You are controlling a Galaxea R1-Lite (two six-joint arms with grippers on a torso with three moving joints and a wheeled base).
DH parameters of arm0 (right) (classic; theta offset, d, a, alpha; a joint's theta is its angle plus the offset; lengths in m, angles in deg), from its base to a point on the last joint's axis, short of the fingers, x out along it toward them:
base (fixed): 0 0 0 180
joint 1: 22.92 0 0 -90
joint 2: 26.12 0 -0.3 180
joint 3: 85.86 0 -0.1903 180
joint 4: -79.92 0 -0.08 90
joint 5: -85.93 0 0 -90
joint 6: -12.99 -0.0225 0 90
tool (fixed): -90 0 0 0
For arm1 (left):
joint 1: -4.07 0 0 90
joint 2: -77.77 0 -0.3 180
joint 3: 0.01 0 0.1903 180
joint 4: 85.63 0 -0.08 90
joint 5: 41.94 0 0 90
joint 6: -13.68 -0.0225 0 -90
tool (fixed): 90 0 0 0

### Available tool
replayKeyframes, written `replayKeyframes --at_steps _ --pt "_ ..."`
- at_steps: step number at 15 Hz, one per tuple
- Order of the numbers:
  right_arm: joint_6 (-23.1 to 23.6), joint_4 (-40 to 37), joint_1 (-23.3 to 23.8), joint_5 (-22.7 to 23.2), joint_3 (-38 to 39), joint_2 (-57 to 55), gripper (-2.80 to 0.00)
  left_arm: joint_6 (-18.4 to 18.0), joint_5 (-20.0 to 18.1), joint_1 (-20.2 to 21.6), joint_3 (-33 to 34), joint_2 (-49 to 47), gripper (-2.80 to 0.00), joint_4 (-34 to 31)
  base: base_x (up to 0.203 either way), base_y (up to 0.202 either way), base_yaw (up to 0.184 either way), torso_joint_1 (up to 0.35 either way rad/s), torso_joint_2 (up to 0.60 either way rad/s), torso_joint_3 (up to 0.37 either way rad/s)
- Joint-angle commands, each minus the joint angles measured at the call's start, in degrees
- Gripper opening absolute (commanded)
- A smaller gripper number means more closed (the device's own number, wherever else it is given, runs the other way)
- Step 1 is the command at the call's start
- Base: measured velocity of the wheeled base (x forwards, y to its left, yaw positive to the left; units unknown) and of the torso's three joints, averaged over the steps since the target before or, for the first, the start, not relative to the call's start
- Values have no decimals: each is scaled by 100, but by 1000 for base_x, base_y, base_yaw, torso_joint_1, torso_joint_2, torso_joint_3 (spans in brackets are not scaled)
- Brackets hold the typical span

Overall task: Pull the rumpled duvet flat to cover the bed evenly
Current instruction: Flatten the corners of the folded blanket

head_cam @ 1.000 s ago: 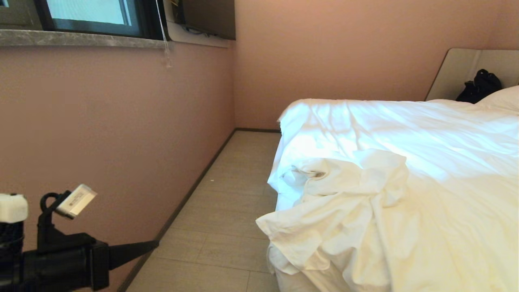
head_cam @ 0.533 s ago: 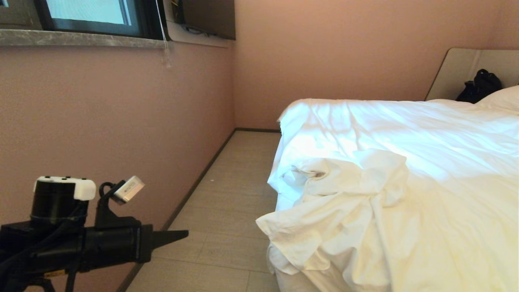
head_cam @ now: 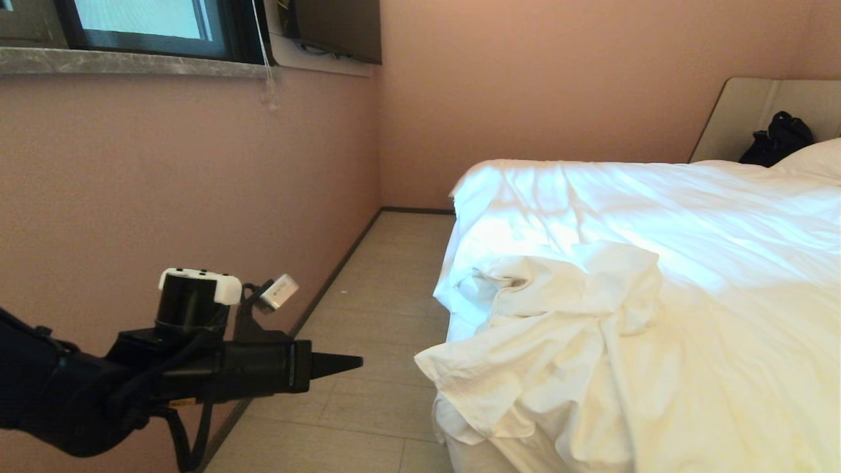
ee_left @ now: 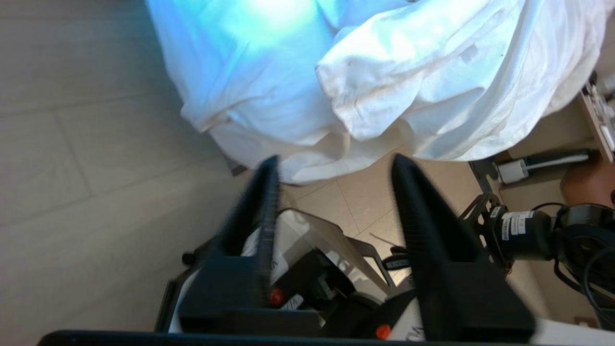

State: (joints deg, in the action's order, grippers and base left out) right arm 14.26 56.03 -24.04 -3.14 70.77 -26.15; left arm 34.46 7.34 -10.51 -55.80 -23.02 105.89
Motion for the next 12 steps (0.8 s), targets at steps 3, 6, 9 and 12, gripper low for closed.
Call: replayKeyframes --at_steps 3,6,9,12 --pt "5 0 -2 3 0 2 -280 26 -34 -387 -245 -862 0 549 0 0 0 0 0 0" --pt "5 0 -2 3 0 2 -280 45 -110 -709 -419 -1313 0 1065 0 0 0 0 0 0" --pt "3 0 -2 3 0 2 -280 32 -131 -890 -705 -1686 0 1452 0 0 0 0 0 0" --pt "5 0 -2 3 0 2 -280 76 -185 -1043 -894 -1775 0 1461 0 0 0 0 0 0"
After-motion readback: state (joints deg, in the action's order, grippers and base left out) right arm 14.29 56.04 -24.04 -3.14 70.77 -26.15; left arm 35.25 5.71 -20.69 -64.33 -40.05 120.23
